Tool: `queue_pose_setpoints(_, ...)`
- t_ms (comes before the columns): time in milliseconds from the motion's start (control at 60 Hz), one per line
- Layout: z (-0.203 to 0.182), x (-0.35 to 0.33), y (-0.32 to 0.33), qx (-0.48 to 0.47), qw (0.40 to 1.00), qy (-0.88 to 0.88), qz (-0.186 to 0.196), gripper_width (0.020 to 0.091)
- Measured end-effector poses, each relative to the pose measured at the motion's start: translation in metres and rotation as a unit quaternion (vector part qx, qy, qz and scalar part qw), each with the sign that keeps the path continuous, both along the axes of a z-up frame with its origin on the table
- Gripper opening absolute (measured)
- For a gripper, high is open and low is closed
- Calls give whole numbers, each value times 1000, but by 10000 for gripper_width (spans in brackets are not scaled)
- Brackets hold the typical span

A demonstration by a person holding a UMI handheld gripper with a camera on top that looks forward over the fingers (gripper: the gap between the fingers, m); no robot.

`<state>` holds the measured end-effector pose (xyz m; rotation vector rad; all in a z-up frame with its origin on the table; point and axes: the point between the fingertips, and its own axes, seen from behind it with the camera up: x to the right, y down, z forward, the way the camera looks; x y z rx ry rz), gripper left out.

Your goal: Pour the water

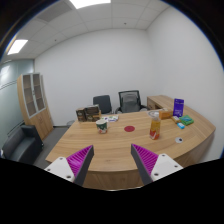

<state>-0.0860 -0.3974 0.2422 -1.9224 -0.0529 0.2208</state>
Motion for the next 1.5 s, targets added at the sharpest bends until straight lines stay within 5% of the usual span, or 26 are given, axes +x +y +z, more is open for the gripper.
queue_pose_setpoints(350, -47, 38, 56, -19, 999, 3, -34, 825)
queue_pose_setpoints(733, -139, 196, 280, 18, 995, -54, -76, 822)
queue_pose_setpoints(1000, -184, 217, 385, 34, 996, -78, -37, 824)
queue_pose_setpoints(1067, -182, 214, 400, 47, 996, -76, -31, 767)
queue_pose_setpoints(1100, -185, 219, 406, 48, 995, -80, -33, 610)
queue_pose_setpoints(1333, -185, 220, 414, 30, 992, -86, -89, 471)
queue_pose_setpoints(1500, -149, 179, 423, 23, 972, -221, -74, 455)
